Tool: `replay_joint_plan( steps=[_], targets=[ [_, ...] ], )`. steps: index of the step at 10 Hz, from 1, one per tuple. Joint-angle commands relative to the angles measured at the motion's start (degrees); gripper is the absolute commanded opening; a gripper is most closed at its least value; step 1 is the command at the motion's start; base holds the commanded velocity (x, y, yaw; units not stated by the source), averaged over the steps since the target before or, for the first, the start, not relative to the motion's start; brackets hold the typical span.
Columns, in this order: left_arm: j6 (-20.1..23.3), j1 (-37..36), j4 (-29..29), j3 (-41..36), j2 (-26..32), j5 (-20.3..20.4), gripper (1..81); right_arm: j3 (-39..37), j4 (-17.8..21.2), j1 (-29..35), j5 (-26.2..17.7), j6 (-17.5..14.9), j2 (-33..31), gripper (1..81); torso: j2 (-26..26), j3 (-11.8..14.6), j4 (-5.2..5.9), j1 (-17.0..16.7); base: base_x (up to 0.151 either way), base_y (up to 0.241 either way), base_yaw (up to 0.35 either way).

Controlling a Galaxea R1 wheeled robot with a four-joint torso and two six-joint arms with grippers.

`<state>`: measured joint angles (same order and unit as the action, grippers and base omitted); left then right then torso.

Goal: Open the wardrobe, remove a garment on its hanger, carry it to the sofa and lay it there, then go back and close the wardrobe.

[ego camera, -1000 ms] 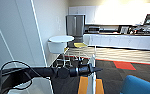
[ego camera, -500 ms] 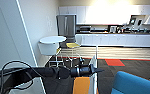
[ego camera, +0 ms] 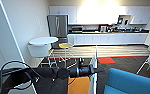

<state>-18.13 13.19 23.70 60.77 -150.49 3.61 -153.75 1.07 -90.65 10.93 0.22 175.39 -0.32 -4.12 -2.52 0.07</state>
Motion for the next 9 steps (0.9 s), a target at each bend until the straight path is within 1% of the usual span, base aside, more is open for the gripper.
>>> replay_joint_plan(
  steps=[1,9],
  targets=[
    [0.90,-9.63,-2.43,-1.97,0.10,0.96,1.0,0.21,0.42,1.74,-2.85,0.04,0.25,81.1,0.00,0.00,0.00,0.00,0.000,0.000,-0.234],
    [1.08,-9.63,-2.78,-2.23,0.89,0.96,1.0,0.21,0.33,2.09,-2.94,0.04,0.51,81.1,0.00,0.00,0.00,0.00,0.000,0.000,-0.237]
  ],
)
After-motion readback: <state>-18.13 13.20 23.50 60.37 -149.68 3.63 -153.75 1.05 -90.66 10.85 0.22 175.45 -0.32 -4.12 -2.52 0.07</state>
